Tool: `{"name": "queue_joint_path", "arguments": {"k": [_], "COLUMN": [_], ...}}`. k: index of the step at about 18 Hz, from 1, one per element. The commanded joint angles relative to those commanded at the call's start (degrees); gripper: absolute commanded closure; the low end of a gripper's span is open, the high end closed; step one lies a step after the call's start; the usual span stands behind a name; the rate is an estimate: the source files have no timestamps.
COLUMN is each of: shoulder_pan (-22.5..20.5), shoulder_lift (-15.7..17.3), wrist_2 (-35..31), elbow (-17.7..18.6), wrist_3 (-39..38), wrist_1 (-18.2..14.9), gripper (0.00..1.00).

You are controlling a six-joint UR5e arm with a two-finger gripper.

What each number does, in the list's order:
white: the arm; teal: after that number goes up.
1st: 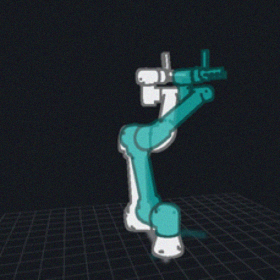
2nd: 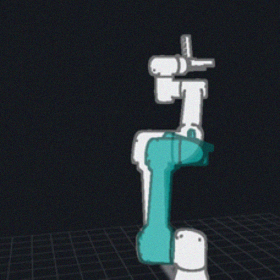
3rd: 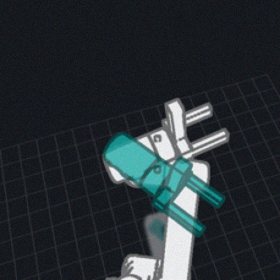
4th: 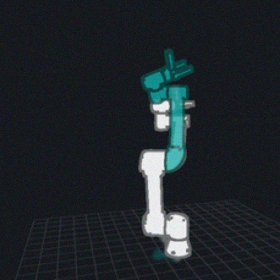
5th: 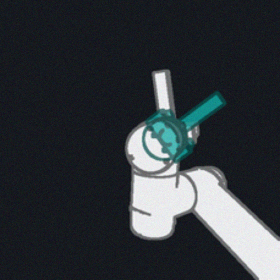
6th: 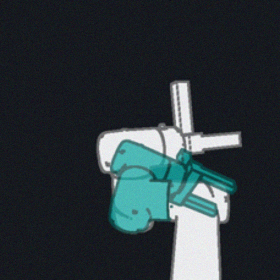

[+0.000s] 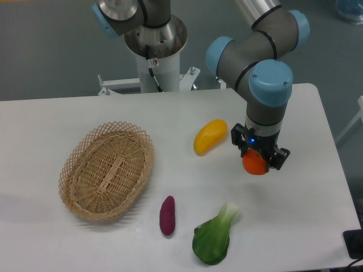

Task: Place the orange on the table
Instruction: 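Move the held orange toward the yellow mango and lower it to the table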

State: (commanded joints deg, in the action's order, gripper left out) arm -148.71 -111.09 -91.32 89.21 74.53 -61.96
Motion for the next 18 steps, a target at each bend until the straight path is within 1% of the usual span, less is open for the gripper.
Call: {"name": "queue_joint_path", "arguments": {"k": [8,12,18], "shoulder_pan": [-0.09,0.00,0.18], "shoulder_lift": [-0.17,-0.18,-0.17], "wrist_2": [-0.09,0.00,0.09], "elbow": [0.17,2.54,5.18], "wrist_3": [-0.09,-0.17,-0.18], "wrist_1": [0.00,0.53,1.05], "gripper": [0.66,0.66,0.67]}}
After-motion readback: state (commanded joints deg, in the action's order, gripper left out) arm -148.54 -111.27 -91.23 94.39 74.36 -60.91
